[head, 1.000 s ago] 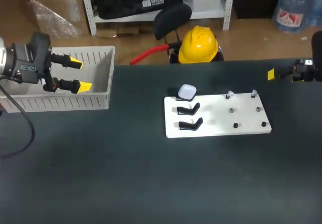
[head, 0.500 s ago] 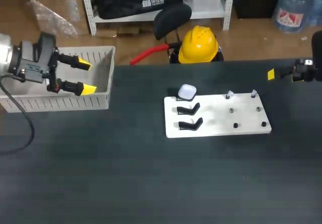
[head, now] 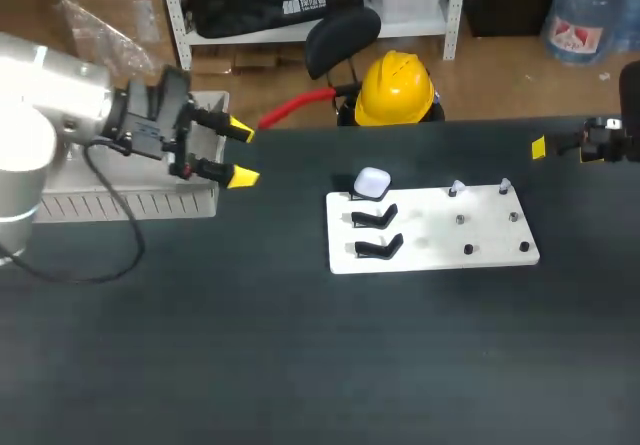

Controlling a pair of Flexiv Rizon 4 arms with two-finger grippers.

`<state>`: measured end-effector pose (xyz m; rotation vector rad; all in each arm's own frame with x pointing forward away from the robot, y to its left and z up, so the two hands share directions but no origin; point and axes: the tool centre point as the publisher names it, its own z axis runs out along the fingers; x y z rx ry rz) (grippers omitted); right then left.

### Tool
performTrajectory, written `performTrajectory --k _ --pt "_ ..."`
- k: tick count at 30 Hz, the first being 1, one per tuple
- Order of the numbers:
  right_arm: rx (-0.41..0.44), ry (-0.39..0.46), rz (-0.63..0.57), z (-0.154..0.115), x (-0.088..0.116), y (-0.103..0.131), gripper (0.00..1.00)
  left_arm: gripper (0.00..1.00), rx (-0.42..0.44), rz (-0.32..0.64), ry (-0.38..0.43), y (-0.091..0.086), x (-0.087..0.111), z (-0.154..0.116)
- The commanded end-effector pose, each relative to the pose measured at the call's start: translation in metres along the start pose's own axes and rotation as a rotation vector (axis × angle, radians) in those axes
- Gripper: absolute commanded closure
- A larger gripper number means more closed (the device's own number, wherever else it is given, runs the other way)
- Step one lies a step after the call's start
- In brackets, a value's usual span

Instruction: Pick up each earbud case from the left stands, insert the matching earbuds, close the lid, and place the case in the box.

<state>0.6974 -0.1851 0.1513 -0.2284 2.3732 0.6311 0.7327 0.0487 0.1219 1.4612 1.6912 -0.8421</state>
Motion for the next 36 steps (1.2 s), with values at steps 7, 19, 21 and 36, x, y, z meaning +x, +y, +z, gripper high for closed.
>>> performTrajectory --k 7,19,21,36 --pt "-0.001 0.000 -0.001 0.001 0.000 -0.001 0.00 0.00 0.023 0.001 -0.029 -0.001 -0.004 0.081" --pt "-0.001 0.000 -0.001 0.001 0.000 -0.001 0.00 0.00 0.000 -0.015 -0.020 -0.010 -0.005 0.097" --pt "-0.001 0.000 -0.001 0.001 0.000 -0.001 0.00 0.00 0.000 -0.015 -0.020 -0.010 -0.005 0.097" --pt "-0.001 0.000 -0.001 0.001 0.000 -0.001 0.00 0.00 0.005 0.045 -0.040 -0.002 0.003 0.109"
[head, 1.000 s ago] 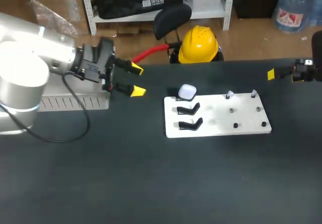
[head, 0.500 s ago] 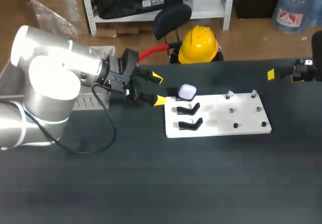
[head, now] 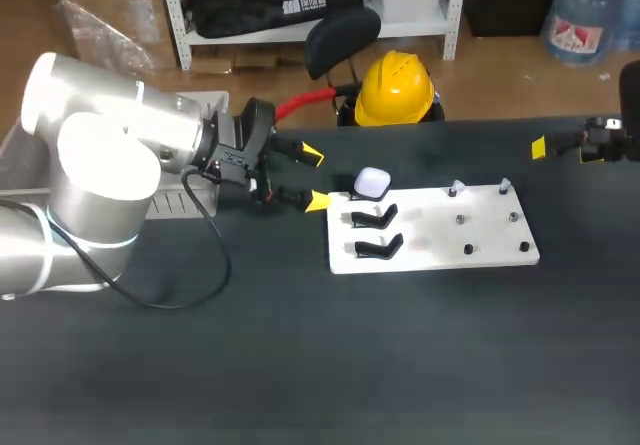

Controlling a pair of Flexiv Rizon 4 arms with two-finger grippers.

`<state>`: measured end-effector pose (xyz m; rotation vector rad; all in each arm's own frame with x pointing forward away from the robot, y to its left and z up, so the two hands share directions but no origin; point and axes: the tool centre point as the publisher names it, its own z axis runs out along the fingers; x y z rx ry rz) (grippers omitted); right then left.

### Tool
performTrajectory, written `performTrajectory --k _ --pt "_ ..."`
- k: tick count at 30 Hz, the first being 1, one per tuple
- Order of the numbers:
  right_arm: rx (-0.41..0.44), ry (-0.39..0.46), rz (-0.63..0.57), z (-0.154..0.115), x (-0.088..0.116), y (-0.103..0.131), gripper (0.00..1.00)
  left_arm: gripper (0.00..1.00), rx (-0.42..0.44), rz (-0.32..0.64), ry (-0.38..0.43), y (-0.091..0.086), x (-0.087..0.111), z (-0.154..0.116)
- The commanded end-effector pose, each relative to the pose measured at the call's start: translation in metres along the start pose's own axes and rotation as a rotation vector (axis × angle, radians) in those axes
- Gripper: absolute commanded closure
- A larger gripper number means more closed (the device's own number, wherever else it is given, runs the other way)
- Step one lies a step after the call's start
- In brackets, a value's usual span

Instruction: Pick up each earbud case from the left stands, insert the matching earbuds, close the lid, and place the case in the box.

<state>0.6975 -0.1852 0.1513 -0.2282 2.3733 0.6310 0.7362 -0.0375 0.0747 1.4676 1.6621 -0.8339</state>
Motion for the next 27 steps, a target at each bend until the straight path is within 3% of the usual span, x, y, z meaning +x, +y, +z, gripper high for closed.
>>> performTrajectory --k 1,14,27 --pt "-0.001 0.000 -0.001 0.001 0.000 -0.001 0.00 0.00 0.011 0.020 -0.026 0.007 0.008 0.013" --pt "-0.001 0.000 -0.001 0.001 0.000 -0.001 0.00 0.00 0.035 0.028 -0.018 0.024 0.008 0.046" --pt "-0.001 0.000 -0.001 0.001 0.000 -0.001 0.00 0.00 0.120 0.053 -0.019 0.049 0.006 0.065"
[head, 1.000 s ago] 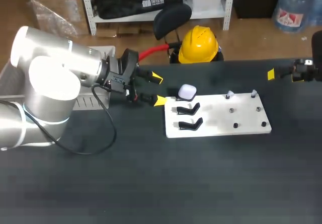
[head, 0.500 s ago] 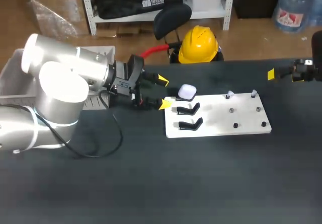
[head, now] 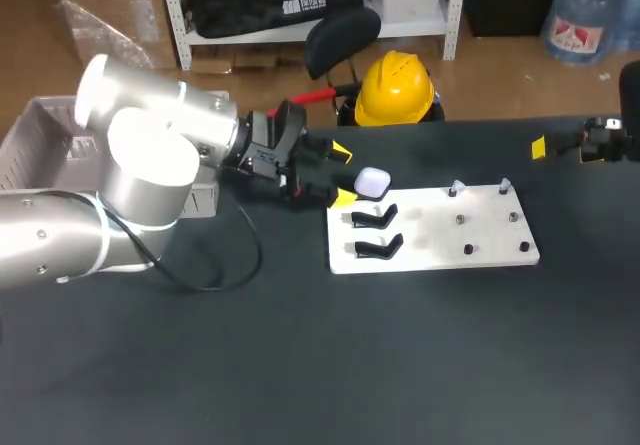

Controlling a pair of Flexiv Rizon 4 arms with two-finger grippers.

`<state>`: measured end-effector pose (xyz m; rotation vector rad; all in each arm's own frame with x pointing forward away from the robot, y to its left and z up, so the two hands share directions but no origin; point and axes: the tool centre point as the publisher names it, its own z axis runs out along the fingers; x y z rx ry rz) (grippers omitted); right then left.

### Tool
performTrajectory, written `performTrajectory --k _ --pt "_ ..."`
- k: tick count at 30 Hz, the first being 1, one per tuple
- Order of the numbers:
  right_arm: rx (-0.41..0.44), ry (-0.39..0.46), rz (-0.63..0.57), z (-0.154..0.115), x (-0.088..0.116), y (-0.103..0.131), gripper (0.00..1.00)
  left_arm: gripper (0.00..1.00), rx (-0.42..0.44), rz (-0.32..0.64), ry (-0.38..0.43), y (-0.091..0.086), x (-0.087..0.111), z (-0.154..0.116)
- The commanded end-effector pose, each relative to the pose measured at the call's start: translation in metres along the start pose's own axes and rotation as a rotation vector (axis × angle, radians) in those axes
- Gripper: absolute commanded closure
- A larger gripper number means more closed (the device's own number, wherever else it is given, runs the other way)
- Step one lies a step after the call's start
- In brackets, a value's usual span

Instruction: Pick up each earbud case from the left stands, insert the matching earbuds, close the lid, and place the case in the box.

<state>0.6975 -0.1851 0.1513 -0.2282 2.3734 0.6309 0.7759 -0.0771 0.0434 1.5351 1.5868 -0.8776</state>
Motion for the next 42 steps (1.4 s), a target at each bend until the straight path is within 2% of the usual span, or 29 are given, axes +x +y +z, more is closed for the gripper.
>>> performTrajectory --k 1,14,26,29,35,42 --pt "-0.001 0.000 -0.001 0.001 0.000 -0.001 0.00 0.00 0.057 -0.001 0.001 0.015 0.002 0.012" --pt "-0.001 0.000 -0.001 0.001 0.000 -0.001 0.00 0.00 0.081 -0.004 -0.028 0.021 0.006 0.029" --pt "-0.001 0.000 -0.001 0.001 0.000 -0.001 0.00 0.00 0.092 0.011 -0.047 0.019 0.003 0.043" --pt "-0.001 0.000 -0.001 0.001 0.000 -0.001 0.00 0.01 0.094 0.010 -0.047 0.018 0.002 0.046" --pt "-0.001 0.000 -0.001 0.001 0.000 -0.001 0.00 0.13 0.095 0.001 -0.050 0.015 0.004 0.048" --pt "-0.001 0.000 -0.001 0.001 0.000 -0.001 0.00 0.14 0.103 -0.005 -0.048 0.012 0.005 0.051"
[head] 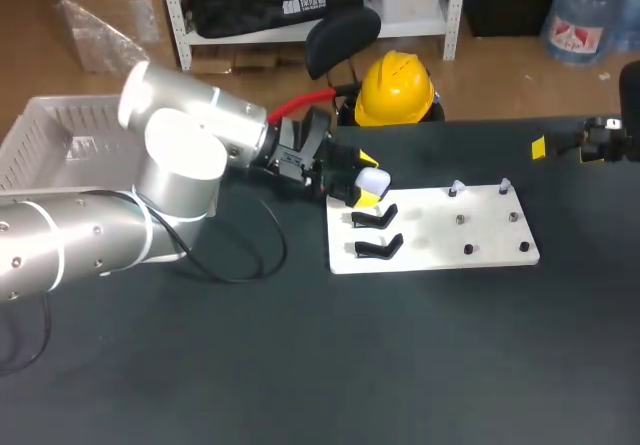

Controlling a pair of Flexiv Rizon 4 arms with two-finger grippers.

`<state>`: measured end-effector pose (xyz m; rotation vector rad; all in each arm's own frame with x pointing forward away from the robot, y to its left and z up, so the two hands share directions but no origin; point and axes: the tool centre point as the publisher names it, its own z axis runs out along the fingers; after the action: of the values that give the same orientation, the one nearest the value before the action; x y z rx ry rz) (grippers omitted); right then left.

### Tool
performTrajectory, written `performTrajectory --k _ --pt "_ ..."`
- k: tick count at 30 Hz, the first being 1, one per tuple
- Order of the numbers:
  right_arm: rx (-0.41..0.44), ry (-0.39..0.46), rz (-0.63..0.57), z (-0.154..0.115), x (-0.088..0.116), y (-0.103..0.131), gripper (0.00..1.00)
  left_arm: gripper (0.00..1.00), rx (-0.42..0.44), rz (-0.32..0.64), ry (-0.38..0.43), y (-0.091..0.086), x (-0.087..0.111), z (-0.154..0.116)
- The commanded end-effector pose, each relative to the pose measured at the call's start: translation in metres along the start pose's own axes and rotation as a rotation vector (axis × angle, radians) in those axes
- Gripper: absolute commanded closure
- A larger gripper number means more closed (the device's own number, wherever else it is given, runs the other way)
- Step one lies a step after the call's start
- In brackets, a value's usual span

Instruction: Pick up each earbud case from the left stands, insert the matching earbuds, close the lid, and place the case in the box.

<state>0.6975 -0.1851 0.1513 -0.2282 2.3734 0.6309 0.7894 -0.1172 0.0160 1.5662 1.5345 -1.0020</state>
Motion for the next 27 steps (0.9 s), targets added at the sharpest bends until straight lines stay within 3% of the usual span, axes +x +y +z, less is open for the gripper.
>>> performTrajectory --k 1,9,22,27 --pt "-0.001 0.000 -0.001 0.0009 -0.0002 -0.0006 0.00 0.15 0.004 0.000 0.000 0.0011 0.0007 0.0022" --pt "-0.001 0.000 -0.001 0.0009 -0.0002 -0.0006 0.00 0.30 0.004 -0.008 -0.007 0.0023 0.0021 0.0051" --pt "-0.001 0.000 -0.001 0.0009 -0.0002 -0.0006 0.00 0.28 -0.013 -0.021 -0.012 -0.0003 0.0061 0.0019" --pt "-0.001 0.000 -0.001 0.0009 -0.0002 -0.0006 0.00 0.32 -0.013 -0.020 -0.013 0.0010 0.0058 0.0026"
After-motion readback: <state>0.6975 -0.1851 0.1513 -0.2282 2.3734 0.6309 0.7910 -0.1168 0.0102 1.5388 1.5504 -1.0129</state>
